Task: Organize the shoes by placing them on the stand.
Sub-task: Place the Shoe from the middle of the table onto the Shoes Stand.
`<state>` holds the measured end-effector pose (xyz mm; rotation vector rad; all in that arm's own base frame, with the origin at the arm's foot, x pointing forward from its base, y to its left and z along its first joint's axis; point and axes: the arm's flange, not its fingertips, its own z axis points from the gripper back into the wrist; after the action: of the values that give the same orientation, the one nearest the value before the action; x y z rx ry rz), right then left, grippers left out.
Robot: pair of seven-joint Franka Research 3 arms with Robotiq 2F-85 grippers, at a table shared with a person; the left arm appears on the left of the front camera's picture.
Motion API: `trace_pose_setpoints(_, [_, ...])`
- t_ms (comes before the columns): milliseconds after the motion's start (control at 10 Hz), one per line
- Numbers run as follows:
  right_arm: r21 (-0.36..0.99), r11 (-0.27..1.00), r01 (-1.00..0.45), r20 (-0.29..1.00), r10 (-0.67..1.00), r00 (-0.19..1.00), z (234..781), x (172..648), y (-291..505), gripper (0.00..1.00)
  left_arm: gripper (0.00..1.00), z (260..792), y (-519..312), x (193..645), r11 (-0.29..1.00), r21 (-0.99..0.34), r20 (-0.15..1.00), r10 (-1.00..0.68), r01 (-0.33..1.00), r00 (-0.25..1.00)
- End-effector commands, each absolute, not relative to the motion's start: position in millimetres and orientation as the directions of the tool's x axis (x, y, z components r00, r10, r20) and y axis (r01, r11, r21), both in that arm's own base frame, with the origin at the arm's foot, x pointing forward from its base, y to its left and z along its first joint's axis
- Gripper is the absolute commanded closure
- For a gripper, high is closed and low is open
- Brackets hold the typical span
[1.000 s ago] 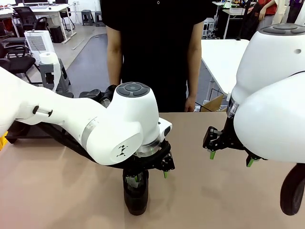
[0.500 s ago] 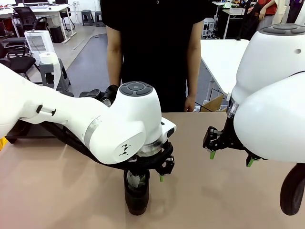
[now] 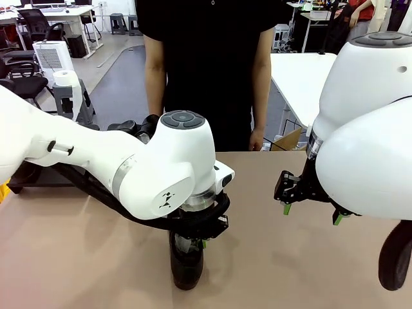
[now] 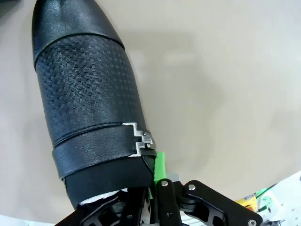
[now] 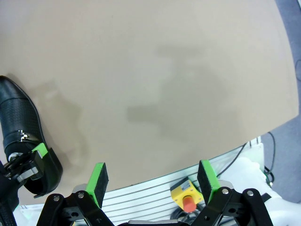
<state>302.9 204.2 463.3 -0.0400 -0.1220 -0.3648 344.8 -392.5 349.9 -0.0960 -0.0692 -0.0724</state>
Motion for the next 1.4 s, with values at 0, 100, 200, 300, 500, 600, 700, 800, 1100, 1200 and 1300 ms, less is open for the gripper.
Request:
trace_pose_setpoints(0, [-0.024, 0.941, 0.338, 0.126, -0.333, 0.935, 469.0, 306.6, 202.3, 0.0, 1.0, 348.1, -392.5, 346.2, 0.989, -0.078, 0.054, -0.122, 0.126, 0.991])
trace_pose_setpoints(100, [-0.024, 0.941, 0.338, 0.126, -0.333, 0.935, 469.0, 306.6, 202.3, 0.0, 1.0, 348.1, -391.6, 345.5, 0.988, -0.068, 0.049, -0.137, 0.14, 0.989])
trace_pose_setpoints(200, [-0.024, 0.941, 0.338, 0.126, -0.333, 0.935, 469.0, 306.6, 202.3, 0.0, 1.0, 350.1, -389.8, 344.3, 0.986, -0.059, 0.029, -0.151, 0.153, 0.988])
trace_pose_setpoints(300, [-0.024, 0.941, 0.338, 0.126, -0.333, 0.935, 469.0, 306.6, 202.3, 0.0, 1.0, 363.9, -382.8, 339.0, 0.986, -0.064, 0.013, -0.155, 0.156, 0.988])
trace_pose_setpoints(500, [-0.024, 0.941, 0.338, 0.126, -0.333, 0.935, 469.0, 306.6, 202.3, 0.0, 1.0, 408.6, -355.7, 321.1, 0.988, -0.08, 0.06, -0.128, 0.132, 0.99])
trace_pose_setpoints(600, [-0.024, 0.941, 0.338, 0.126, -0.333, 0.935, 469.0, 306.6, 202.3, 0.0, 1.0, 427.1, -341.2, 311.4, 0.989, -0.079, 0.083, -0.118, 0.125, 0.99])
trace_pose_setpoints(700, [-0.024, 0.941, 0.338, 0.126, -0.333, 0.935, 469.0, 306.6, 202.3, 0.0, 1.0, 445.8, -324.3, 299.5, 0.989, -0.084, 0.103, -0.109, 0.118, 0.989])
trace_pose_setpoints(800, [-0.024, 0.941, 0.338, 0.126, -0.333, 0.935, 469.0, 306.6, 202.3, 0.0, 1.0, 462.4, -304.8, 286.5, 0.989, -0.088, 0.115, -0.111, 0.122, 0.987])
trace_pose_setpoints(1100, [-0.024, 0.941, 0.338, 0.126, -0.333, 0.935, 469.0, 306.6, 202.3, 0.0, 1.0, 500.4, -259.8, 261.5, 0.983, -0.117, 0.175, -0.121, 0.143, 0.977])
trace_pose_setpoints(1200, [-0.024, 0.941, 0.338, 0.126, -0.333, 0.935, 469.0, 306.6, 202.3, 0.0, 1.0, 479.6, -296.5, 275.2, 0.99, -0.068, 0.122, -0.116, 0.125, 0.986])
trace_pose_setpoints(1300, [-0.024, 0.941, 0.338, 0.126, -0.333, 0.935, 469.0, 306.6, 202.3, 0.0, 1.0, 479.6, -296.5, 275.2, 0.99, -0.068, 0.122, -0.116, 0.125, 0.986])
